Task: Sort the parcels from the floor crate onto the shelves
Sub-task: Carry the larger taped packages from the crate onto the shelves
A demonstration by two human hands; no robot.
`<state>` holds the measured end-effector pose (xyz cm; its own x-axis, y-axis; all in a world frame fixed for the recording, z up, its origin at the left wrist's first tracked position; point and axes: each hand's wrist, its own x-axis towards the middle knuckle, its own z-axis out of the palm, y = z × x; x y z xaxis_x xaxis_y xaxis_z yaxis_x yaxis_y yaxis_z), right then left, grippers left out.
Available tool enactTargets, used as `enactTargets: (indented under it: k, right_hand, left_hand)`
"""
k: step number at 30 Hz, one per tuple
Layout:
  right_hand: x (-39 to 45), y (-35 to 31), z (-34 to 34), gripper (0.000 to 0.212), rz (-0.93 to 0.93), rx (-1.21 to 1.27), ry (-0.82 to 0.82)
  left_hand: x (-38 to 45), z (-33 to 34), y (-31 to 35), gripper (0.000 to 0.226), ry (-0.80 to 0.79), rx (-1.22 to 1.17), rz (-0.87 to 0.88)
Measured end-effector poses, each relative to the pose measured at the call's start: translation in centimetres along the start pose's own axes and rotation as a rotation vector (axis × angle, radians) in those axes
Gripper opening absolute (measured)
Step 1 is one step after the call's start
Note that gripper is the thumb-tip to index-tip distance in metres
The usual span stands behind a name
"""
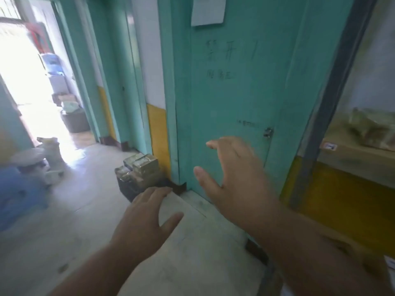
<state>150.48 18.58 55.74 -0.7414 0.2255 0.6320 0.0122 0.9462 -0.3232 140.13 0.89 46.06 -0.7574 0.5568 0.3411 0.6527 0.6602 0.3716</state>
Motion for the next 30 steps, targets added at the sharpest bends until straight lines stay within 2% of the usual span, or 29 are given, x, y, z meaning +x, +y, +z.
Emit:
enactTargets:
  k: [8,14,19,23,30]
  right_hand:
    - [11.4,-2.3,14.6,0.052,-0.111,0.079,-0.126]
    - [21.6,-4.8,26.5,0.049,-0.189,0.195,-0.267]
    - [29.0,-7.9,37.1,0.052,-0.201,0.259,-0.345]
    - [34.5,-8.9,45.1,0.05,-0.159,0.203,-0.354]
    - [43.5,-6.7,53.2,0.05,-0.014,0.085,-0.308]
  left_hand:
    - [7.4,1.4,-13.7,0.061,0.015,-0.003,-0.2]
    - [13.8,-0.3,-24.2,0.058,0.046,0.036,-0.387]
    - [18.3,0.1,-34.5,0.059,0.042,0.04,-0.494]
    - [24.6,1.0,-43.7,0.059,-0.016,0.014,-0.458]
    - [39.1,2.3,-53.4,0.058,-0.185,-0.01,-0.318]
